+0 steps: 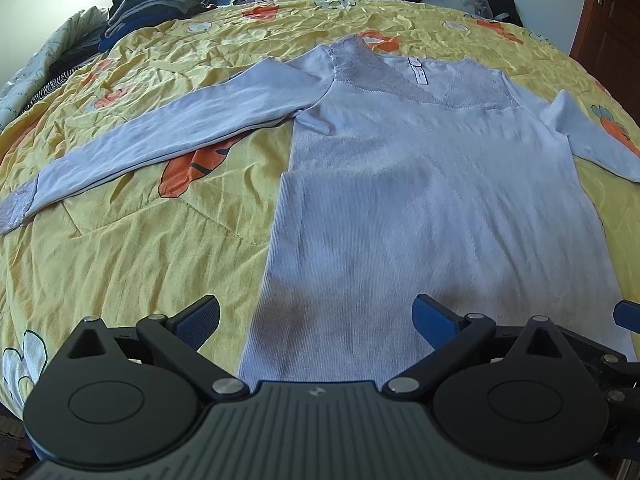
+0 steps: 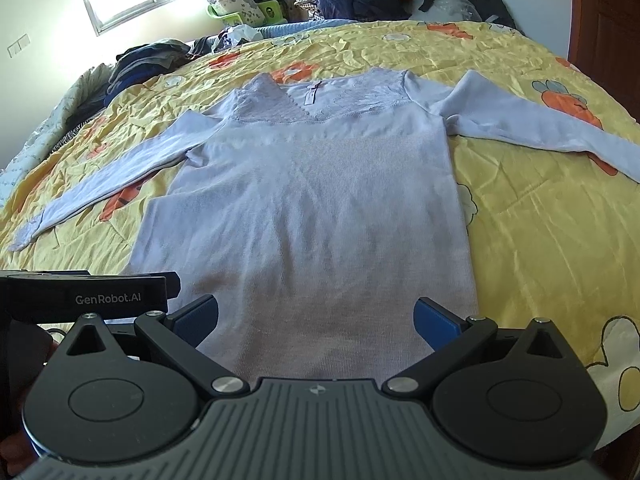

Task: Fold small clothes

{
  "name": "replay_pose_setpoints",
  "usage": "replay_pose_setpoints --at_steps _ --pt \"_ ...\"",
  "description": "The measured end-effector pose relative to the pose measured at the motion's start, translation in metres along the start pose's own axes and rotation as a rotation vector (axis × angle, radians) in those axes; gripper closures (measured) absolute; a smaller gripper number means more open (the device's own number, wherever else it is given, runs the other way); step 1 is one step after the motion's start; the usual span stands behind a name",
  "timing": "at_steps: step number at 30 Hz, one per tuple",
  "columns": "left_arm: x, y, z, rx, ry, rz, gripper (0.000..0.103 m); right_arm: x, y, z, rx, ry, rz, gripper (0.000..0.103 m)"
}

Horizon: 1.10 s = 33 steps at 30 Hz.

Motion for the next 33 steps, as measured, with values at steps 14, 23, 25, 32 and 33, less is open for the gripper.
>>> replay_pose_setpoints --at_steps 14,23,25,32,33 --pt "-0.002 -0.001 -0.003 -0.001 0.015 0.004 0.000 -0.002 -0.002 -0.002 0.002 0.008 -0.009 0.000" --pt "-0.002 -0.001 -0.004 0.001 0.007 -0.003 0.000 0.003 -0.008 0.000 0.045 -0.049 -0.040 0.000" --pt "0.000 -0.001 -0.004 0.001 -0.008 -0.012 0.000 0.008 -0.012 0.002 0.061 -0.087 -0.043 0.000" --pt "0.010 -0.015 -0.007 -0.040 -0.050 -0.062 0.000 0.032 -0.056 0.002 0.012 -0.211 -0.046 0.000" --pt "0.012 -0.019 -0.008 -0.045 -0.052 -0.071 0.000 0.035 -0.065 0.001 -0.012 -0.222 -0.047 0.000"
Point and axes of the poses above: each gripper's, at about its wrist camera, not at the fingertips, and z roughly against the way its jaws point, y to its left, x to its top, the point moved 10 cm from there along -z, roughly the way its jaws point, and after that the axes turned 6 degrees about -x, right-handed, at the moved point
